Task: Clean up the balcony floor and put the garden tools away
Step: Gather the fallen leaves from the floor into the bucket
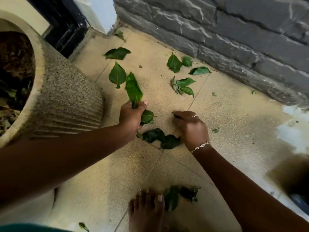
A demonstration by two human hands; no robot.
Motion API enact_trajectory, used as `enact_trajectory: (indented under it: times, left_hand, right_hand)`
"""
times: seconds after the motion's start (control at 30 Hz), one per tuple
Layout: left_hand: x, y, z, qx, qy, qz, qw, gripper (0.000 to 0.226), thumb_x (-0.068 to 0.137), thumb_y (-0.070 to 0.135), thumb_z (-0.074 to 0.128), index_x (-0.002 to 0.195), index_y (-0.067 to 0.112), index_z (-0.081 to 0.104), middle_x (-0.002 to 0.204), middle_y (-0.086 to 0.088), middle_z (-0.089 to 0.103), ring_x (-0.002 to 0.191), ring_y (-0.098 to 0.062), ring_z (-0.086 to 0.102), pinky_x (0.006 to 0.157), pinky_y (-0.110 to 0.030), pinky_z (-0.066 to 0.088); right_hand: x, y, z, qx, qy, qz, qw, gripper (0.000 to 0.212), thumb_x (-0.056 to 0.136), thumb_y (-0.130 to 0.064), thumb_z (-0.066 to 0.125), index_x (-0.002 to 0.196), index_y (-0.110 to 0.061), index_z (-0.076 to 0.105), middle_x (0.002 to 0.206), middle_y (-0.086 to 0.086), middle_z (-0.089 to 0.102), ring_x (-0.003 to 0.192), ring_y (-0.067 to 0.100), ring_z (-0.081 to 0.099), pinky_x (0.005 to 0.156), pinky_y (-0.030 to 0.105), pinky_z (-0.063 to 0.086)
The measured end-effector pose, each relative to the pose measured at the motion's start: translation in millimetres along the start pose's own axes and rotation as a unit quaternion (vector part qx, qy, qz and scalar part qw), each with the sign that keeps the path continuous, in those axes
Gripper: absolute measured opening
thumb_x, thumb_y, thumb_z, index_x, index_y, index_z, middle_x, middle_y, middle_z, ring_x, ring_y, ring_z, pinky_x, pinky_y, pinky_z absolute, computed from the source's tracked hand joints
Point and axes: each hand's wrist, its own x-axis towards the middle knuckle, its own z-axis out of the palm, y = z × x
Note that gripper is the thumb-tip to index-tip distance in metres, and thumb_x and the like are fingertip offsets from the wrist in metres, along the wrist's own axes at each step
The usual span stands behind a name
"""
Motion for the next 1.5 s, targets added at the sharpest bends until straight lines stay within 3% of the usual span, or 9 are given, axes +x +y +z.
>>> enact_trajectory:
  times: [0.13, 0.33, 0.43, 0.73, 0.83, 1.0, 1.13, 1.27, 1.5]
  left_hand:
    - [-15, -10, -5, 0.207, -0.148, 0.138, 0.957, 0.032, 0.082, 0.023, 0.071, 0.108, 0.015, 0.054, 0.096, 0.006, 0.059, 0.081, -0.010, 0.060, 0.054, -0.016, 0.047]
    - [-14, -39, -10, 0.459, -0.229, 0.286, 0.809, 0.036, 0.080, 0.012, 0.069, 0.109, 0.016, 0.048, 0.100, 0.001, 0.062, 0.092, -0.017, 0.061, 0.074, -0.031, 0.051]
    - [-13, -38, -10, 0.481, -0.210, 0.307, 0.794, 0.018, 0.083, 0.010, 0.064, 0.099, 0.012, 0.057, 0.090, 0.002, 0.052, 0.091, -0.020, 0.055, 0.068, -0.028, 0.036]
    - [-25, -10, 2, 0.128, -0.126, 0.033, 0.983, 0.034, 0.091, 0.008, 0.058, 0.124, 0.009, 0.049, 0.110, -0.008, 0.061, 0.097, -0.024, 0.061, 0.075, -0.035, 0.055]
    - [-31, 6, 12, -0.005, -0.110, -0.035, 0.993, 0.013, 0.098, 0.010, 0.045, 0.104, 0.018, 0.052, 0.090, -0.007, 0.059, 0.068, -0.019, 0.059, 0.040, -0.020, 0.039]
    - [-33, 26, 24, -0.114, -0.131, -0.080, 0.982, 0.047, 0.090, 0.054, 0.047, 0.093, 0.011, 0.065, 0.085, -0.010, 0.071, 0.074, -0.021, 0.068, 0.057, -0.027, 0.052]
    - [-26, 34, 31, -0.123, -0.086, -0.093, 0.984, 0.028, 0.094, 0.037, 0.053, 0.094, 0.012, 0.064, 0.081, -0.008, 0.068, 0.064, -0.018, 0.066, 0.043, -0.022, 0.049]
    - [-8, 44, 29, -0.119, -0.013, -0.075, 0.990, 0.029, 0.094, 0.040, 0.053, 0.087, 0.013, 0.061, 0.077, -0.005, 0.062, 0.063, -0.017, 0.059, 0.047, -0.023, 0.045]
    - [4, 41, 20, -0.123, -0.018, -0.090, 0.988, 0.036, 0.092, 0.038, 0.057, 0.067, 0.013, 0.051, 0.062, -0.003, 0.046, 0.053, -0.016, 0.044, 0.041, -0.017, 0.031]
  right_hand:
    - [14, 5, -13, 0.069, 0.003, 0.041, 0.997, 0.017, 0.066, 0.005, 0.064, 0.078, -0.005, 0.072, 0.082, 0.010, 0.071, 0.073, 0.029, 0.067, 0.061, 0.036, 0.057]
    - [-33, -22, -4, 0.012, -0.112, -0.059, 0.992, 0.066, 0.060, -0.035, 0.083, 0.117, -0.009, 0.063, 0.125, 0.021, 0.057, 0.114, 0.039, 0.054, 0.088, 0.051, 0.049]
    - [-40, -24, 6, -0.015, -0.042, -0.076, 0.996, 0.029, 0.072, -0.018, 0.070, 0.101, -0.014, 0.072, 0.114, 0.010, 0.066, 0.106, 0.031, 0.063, 0.065, 0.036, 0.059]
    - [4, -29, -11, 0.226, 0.060, 0.152, 0.960, 0.021, 0.066, 0.013, 0.069, 0.075, -0.005, 0.074, 0.078, 0.005, 0.068, 0.070, 0.018, 0.064, 0.070, 0.023, 0.054]
    - [18, -46, -19, 0.269, 0.118, 0.198, 0.935, 0.019, 0.067, 0.012, 0.069, 0.077, -0.004, 0.071, 0.079, 0.001, 0.056, 0.067, 0.009, 0.053, 0.064, 0.012, 0.046]
    - [32, -60, -21, 0.199, 0.186, 0.096, 0.957, 0.025, 0.063, 0.008, 0.058, 0.075, -0.010, 0.070, 0.066, 0.004, 0.061, 0.055, 0.019, 0.058, 0.050, 0.022, 0.047]
    - [54, -44, -24, 0.128, 0.114, -0.011, 0.985, 0.015, 0.064, 0.000, 0.065, 0.068, -0.014, 0.070, 0.067, -0.002, 0.065, 0.068, 0.022, 0.055, 0.067, 0.029, 0.041]
    - [71, -22, -41, 0.151, -0.013, -0.030, 0.988, 0.035, 0.081, -0.031, 0.059, 0.110, -0.012, 0.067, 0.115, 0.011, 0.057, 0.103, 0.020, 0.053, 0.083, 0.027, 0.043]
    - [158, 37, -54, -0.203, -0.300, -0.036, 0.931, 0.109, 0.068, -0.049, 0.074, 0.147, -0.038, 0.001, 0.154, 0.006, -0.022, 0.142, 0.035, -0.010, 0.108, 0.063, 0.009]
